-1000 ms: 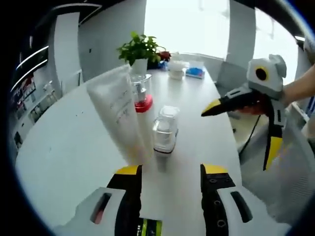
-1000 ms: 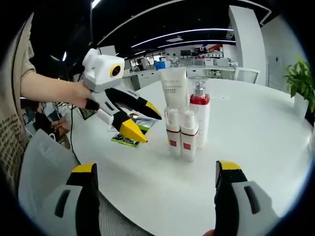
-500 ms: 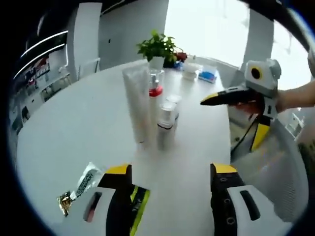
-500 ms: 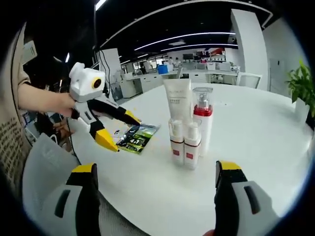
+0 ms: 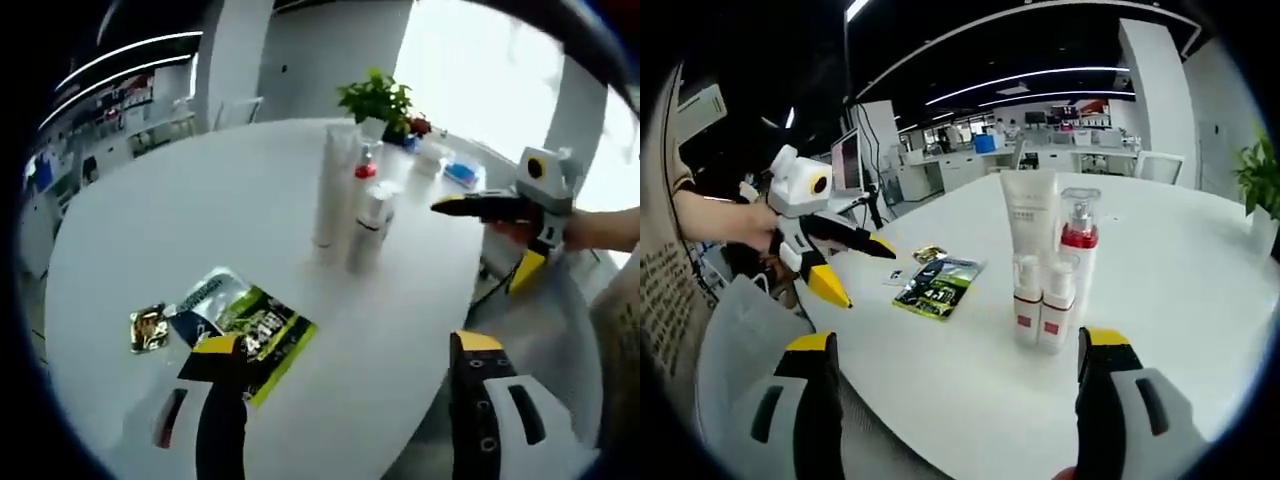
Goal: Arrange the skincare products in the storage area until every visible bottle or jar stands upright without overlapping.
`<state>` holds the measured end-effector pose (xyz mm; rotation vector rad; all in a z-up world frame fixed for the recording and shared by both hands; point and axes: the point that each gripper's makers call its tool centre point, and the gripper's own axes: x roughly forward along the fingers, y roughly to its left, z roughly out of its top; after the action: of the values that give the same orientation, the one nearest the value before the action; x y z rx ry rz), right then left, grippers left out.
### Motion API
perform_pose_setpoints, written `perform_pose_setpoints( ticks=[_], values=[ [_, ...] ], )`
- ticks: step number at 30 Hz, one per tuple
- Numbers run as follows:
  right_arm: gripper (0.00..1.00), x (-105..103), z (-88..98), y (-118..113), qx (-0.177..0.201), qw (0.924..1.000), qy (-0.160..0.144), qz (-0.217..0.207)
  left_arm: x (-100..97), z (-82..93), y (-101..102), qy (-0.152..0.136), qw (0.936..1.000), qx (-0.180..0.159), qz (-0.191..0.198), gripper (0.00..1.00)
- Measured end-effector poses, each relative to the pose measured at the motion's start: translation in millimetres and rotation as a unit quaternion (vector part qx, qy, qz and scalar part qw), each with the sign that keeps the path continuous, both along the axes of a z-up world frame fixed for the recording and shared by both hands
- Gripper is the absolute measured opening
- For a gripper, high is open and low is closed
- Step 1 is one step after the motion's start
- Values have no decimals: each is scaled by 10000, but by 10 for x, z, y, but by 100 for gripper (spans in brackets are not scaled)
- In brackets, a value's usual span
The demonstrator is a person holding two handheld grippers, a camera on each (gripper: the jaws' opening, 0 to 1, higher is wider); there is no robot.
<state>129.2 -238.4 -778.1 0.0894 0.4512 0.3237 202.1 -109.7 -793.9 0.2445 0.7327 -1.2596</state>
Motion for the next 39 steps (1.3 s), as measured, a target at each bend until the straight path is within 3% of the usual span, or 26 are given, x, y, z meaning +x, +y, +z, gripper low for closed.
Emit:
perform_pose_setpoints(
  ticks=[14,21,29,39],
  values=[
    [99,-87,8,55,21,10000,16,87,-143,-8,524,81,9964,-97,833,93],
    [99,-87,-22,81,-11,9999,48,164,-164,-18,690,107,9939,-116,1095,96],
    [99,-76,-14,102,10,9998,17,194,-184,-19,796,86,9922,-30,1246,96],
    [99,-76,-33,129,8,9996,41,261,-197,-11,747,103,9923,6,1231,95]
  ],
)
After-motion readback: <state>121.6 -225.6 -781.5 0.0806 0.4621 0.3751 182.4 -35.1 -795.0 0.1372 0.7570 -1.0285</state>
